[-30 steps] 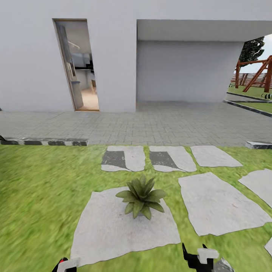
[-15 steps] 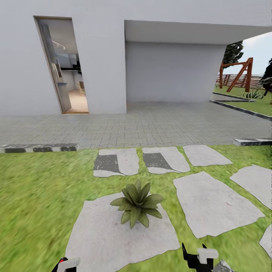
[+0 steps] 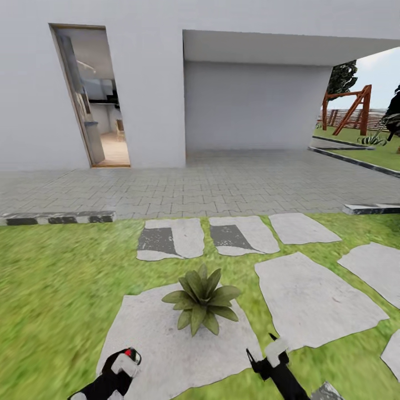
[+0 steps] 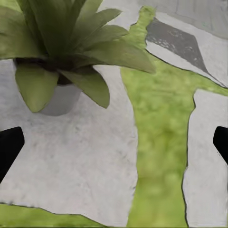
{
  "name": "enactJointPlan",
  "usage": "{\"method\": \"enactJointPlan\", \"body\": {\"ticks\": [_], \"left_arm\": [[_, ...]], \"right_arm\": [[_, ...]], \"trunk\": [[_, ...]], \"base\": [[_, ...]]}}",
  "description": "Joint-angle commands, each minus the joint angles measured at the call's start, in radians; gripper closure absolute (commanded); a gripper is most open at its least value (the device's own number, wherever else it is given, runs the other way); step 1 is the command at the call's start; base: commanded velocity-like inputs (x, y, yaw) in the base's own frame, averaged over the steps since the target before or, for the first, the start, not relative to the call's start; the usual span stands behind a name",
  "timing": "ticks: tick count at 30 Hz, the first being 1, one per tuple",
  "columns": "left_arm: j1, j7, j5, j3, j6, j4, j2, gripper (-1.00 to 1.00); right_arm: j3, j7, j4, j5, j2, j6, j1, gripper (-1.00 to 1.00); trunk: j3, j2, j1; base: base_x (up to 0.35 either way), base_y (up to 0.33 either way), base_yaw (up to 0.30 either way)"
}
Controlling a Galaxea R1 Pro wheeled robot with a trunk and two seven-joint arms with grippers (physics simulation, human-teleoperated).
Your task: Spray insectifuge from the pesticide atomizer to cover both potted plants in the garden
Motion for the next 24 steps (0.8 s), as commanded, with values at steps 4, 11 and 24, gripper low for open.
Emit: {"method": "enactJointPlan", "body": {"ticks": [4, 11, 24], "left_arm": [[-0.09, -0.193, -0.193, 0.003, 0.143, -0.007, -0.002, 1.0], [-0.208, -0.588, -0.368, 0.003, 0.193, -0.011, -0.013, 1.0], [-0.213, -0.676, -0.487, 0.004, 0.195, -0.008, -0.027, 1.0]], "right_arm": [[0.008, 0.162, -0.158, 0.163, 0.002, 0.232, -0.003, -1.0], [0.008, 0.554, -0.361, 0.204, 0.007, 0.319, -0.003, -1.0], [0.01, 0.703, -0.405, 0.207, 0.059, 0.322, -0.003, 1.0]], "trunk": [[-0.001, 0.0, 0.0], [-0.001, 0.0, 0.0], [-0.001, 0.0, 0.0]], "base": [[0.0, 0.0, 0.0], [0.0, 0.0, 0.0], [0.0, 0.0, 0.0]]}}
